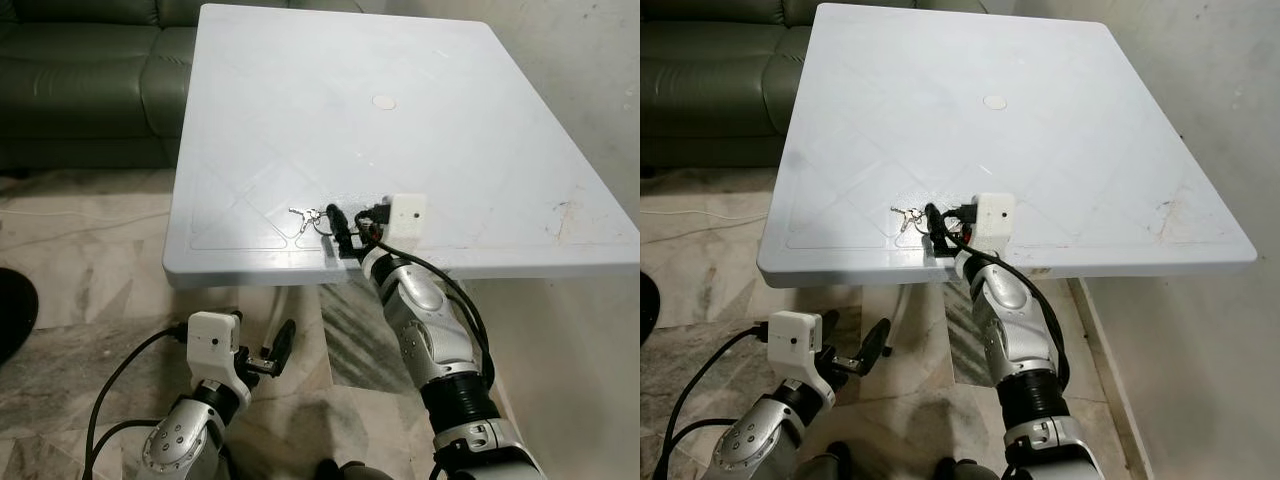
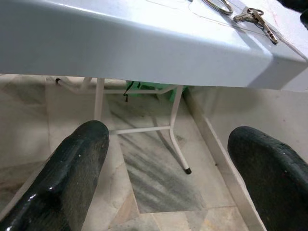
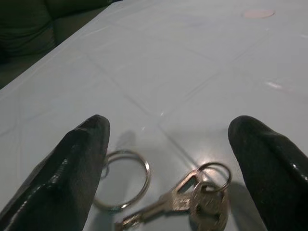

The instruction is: Hang keys on a hook

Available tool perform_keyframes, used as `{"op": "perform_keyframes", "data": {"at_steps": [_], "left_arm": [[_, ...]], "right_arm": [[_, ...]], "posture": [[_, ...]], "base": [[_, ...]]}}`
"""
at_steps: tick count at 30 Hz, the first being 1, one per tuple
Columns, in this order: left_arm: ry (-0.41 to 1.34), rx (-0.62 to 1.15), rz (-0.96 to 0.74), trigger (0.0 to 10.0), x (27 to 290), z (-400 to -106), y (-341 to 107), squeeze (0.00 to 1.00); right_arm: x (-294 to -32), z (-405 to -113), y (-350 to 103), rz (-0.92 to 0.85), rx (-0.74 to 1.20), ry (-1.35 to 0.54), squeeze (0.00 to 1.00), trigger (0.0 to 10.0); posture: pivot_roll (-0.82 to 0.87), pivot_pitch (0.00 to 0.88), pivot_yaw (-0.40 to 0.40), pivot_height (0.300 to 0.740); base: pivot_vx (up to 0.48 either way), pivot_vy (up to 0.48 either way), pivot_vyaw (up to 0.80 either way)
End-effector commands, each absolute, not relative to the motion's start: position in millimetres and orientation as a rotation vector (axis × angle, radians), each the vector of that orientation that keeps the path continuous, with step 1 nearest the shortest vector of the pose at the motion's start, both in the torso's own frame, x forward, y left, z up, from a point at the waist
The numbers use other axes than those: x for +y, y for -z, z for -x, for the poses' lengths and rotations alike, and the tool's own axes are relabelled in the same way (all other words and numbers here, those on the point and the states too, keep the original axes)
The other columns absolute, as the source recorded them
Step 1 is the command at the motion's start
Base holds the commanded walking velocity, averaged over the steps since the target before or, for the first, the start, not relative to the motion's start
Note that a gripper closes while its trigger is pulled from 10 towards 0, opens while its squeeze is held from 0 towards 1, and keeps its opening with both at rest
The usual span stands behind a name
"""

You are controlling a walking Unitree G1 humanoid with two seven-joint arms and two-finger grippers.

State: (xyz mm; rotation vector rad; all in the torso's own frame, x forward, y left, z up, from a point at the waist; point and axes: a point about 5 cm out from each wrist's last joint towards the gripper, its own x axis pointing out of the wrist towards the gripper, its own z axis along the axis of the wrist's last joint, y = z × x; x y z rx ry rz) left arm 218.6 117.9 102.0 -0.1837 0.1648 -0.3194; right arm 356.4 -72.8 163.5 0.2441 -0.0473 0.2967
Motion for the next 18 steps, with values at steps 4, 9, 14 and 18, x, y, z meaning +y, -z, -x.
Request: {"op": "perform_keyframes", "data": {"at_steps": [4,9,14,18], "left_arm": [[0.319,0.174,0.19,10.0,115.7,-217.3,-103.1,0.0],[0.314,0.176,0.191,10.0,115.1,-217.3,-102.9,0.0],[0.312,0.178,0.192,10.0,114.2,-217.7,-102.8,0.0],[0.311,0.177,0.192,10.0,114.1,-218.8,-102.9,0.0]], "right_arm": [[-74.2,-357.4,-153.9,-0.238,0.006,-0.281,0.0,10.0],[-72.0,-357.3,-146.3,-0.215,0.06,-0.268,0.0,10.0],[-70.0,-356.7,-143.1,-0.201,0.078,-0.266,0.0,10.0],[-69.4,-356.9,-142.3,-0.198,0.089,-0.266,0.0,10.0]], "posture": [[0.1,0.238,-0.127,0.74],[0.1,0.24,-0.127,0.74],[0.09,0.24,-0.127,0.74],[0.09,0.24,-0.126,0.74]], "base": [[0.0,0.0,0.0],[0.0,0.0,0.0],[0.0,0.0,0.0],[0.0,0.0,0.0]]}}
